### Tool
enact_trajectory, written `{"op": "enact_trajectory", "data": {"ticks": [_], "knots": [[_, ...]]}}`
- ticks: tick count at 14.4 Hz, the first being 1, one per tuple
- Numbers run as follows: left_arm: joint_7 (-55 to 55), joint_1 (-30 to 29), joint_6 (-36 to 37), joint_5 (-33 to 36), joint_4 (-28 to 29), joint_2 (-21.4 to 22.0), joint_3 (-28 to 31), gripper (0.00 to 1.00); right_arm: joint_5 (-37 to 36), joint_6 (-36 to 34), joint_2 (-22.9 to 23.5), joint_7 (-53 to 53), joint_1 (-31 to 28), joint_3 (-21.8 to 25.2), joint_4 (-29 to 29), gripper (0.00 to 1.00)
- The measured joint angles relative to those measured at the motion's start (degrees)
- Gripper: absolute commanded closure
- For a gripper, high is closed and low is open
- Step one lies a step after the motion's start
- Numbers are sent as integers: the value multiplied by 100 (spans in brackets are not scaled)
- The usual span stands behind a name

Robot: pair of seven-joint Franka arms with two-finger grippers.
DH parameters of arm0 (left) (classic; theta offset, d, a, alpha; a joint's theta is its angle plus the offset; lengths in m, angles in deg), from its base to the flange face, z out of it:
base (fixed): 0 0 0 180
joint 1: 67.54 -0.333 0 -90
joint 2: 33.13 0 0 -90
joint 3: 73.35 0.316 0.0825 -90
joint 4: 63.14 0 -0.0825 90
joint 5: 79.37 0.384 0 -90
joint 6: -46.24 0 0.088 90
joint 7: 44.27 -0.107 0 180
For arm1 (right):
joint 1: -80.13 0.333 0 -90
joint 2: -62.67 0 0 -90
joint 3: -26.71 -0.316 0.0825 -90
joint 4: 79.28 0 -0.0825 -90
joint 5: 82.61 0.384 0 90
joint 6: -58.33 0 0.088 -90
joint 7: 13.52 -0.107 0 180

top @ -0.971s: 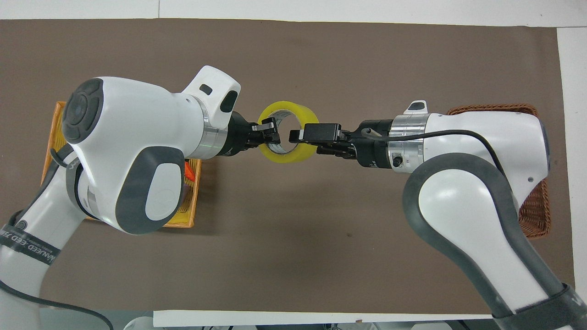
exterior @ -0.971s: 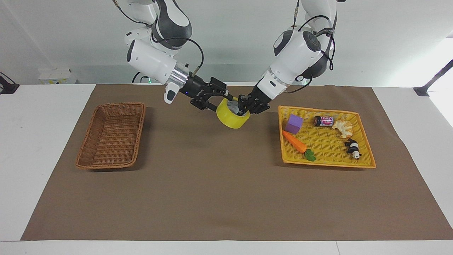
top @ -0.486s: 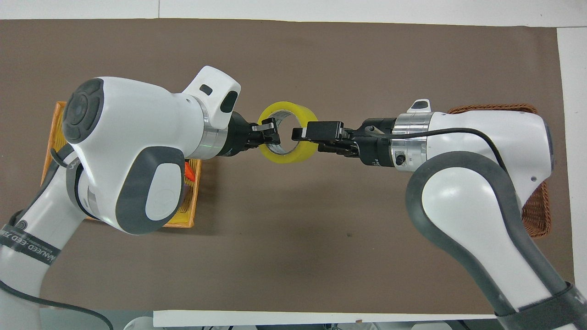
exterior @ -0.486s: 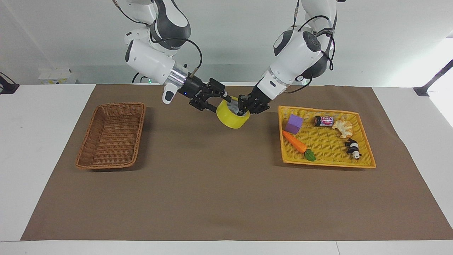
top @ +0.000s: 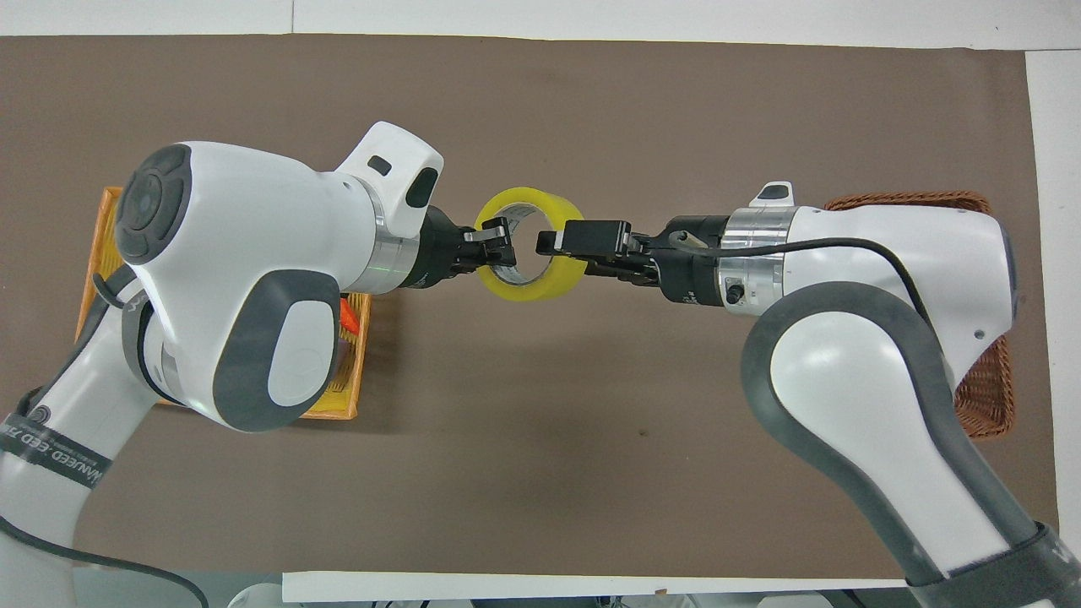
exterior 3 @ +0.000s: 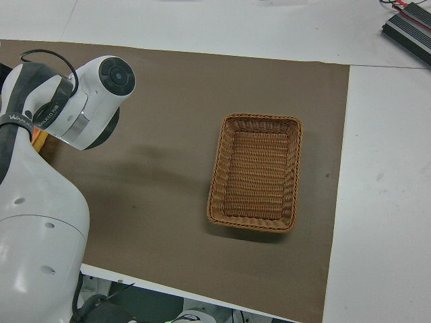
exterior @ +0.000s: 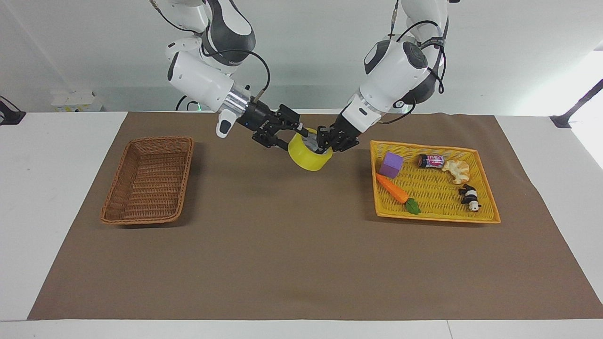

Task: Move tape to another basket
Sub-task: 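Grasp the tape rim with the right gripper beside the left gripper, then carry the tape over the wicker basket with the right gripper while the left gripper withdraws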

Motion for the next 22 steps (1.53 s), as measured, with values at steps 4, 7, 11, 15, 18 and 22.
{"op": "enact_trajectory", "data": {"ticks": [4, 7, 11, 15, 18, 22], "knots": [[0, 0, 1, 0, 1, 0, 0, 100, 0, 29, 1, 11, 7, -8, 0, 41], [0, -5, 11, -1, 0, 1, 5, 100, -3, 35, 2, 170, 6, -6, -7, 100], [0, -7, 23, 0, 2, 0, 6, 100, -2, 37, 4, 243, 7, -11, -11, 100], [0, -8, 27, 0, 2, 0, 6, 61, -2, 37, 4, 245, 8, -11, -11, 100], [0, -9, 18, 0, -20, 1, 2, 1, -1, 37, 12, 244, 9, -14, -14, 100], [0, -279, 206, 19, -165, 145, 60, 0, -1, 37, 46, 244, 4, -10, -15, 100]]}}
